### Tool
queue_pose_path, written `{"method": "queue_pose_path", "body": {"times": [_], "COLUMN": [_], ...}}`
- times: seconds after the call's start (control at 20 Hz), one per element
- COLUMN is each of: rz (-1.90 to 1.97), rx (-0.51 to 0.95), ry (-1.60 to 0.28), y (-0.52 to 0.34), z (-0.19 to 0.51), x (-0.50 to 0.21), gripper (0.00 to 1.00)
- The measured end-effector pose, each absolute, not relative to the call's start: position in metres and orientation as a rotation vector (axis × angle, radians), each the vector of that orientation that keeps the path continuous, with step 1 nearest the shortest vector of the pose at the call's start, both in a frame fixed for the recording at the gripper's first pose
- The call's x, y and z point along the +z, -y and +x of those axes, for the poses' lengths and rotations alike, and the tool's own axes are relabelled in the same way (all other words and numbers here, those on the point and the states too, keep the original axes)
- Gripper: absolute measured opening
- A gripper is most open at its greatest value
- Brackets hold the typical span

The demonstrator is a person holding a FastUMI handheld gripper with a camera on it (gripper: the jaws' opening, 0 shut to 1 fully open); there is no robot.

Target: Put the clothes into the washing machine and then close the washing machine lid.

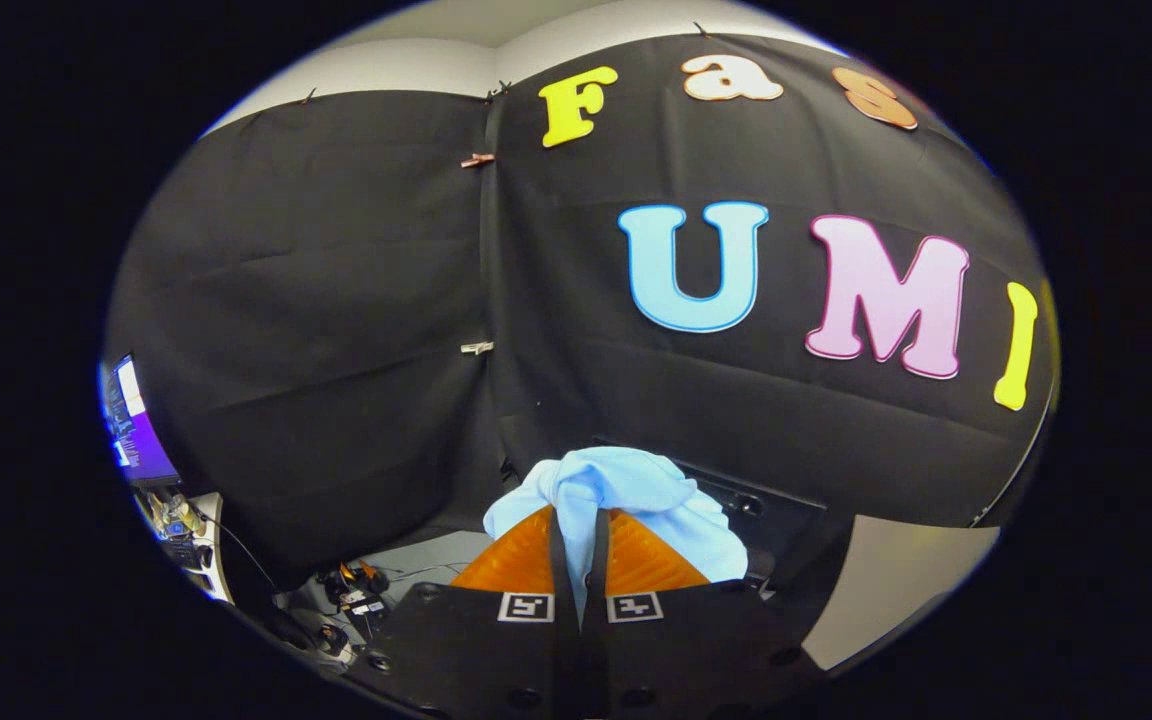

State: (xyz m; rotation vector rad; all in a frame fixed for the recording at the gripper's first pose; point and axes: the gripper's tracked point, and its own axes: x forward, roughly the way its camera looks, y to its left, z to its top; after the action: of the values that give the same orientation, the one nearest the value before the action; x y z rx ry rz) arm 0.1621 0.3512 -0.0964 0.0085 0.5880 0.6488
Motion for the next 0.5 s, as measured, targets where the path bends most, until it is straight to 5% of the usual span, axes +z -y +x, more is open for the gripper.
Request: {"method": "queue_pose_path", "body": {"times": [0.5], "rz": [-0.101], "rx": [0.74], "ry": [-0.681], "y": [-0.384], "z": [0.197], "x": [-0.185], "gripper": [0.05]}}
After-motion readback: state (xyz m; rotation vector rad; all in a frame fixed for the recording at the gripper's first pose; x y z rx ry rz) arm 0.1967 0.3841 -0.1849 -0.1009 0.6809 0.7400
